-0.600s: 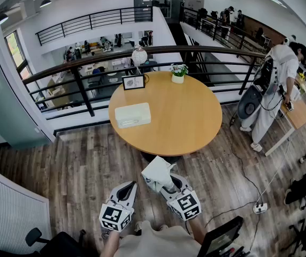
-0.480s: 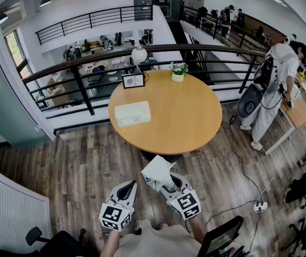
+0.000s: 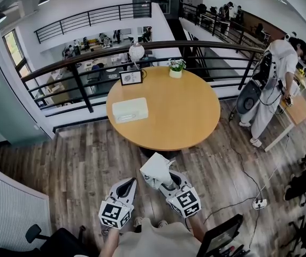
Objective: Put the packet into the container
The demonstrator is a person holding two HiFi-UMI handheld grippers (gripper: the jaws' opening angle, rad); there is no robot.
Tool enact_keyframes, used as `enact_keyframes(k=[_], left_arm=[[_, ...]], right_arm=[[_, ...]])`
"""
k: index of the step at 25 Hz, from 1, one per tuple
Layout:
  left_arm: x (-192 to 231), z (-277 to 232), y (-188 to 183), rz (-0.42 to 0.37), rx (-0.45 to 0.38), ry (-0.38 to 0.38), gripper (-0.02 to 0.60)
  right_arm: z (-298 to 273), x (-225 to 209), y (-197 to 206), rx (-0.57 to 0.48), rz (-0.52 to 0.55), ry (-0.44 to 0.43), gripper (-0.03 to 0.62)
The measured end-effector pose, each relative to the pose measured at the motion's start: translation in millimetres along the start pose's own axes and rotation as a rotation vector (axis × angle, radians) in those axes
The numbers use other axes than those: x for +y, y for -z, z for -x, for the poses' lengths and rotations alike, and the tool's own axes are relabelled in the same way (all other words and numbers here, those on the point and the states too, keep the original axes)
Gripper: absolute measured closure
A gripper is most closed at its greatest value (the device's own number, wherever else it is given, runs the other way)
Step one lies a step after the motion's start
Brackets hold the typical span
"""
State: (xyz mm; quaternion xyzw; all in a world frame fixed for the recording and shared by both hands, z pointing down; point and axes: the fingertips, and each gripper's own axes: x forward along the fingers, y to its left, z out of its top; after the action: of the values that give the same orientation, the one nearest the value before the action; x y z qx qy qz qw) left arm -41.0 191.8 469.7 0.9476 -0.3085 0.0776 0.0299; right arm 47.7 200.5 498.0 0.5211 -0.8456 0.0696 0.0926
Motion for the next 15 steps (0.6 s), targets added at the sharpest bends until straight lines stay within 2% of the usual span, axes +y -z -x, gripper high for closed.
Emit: enact_keyframes(k=[15], left_arm=[[-14, -1, 4, -0.01, 0.028, -0.041, 0.577]], right_arm=[[16, -7, 6, -0.006, -0.012, -0.048, 0.385]])
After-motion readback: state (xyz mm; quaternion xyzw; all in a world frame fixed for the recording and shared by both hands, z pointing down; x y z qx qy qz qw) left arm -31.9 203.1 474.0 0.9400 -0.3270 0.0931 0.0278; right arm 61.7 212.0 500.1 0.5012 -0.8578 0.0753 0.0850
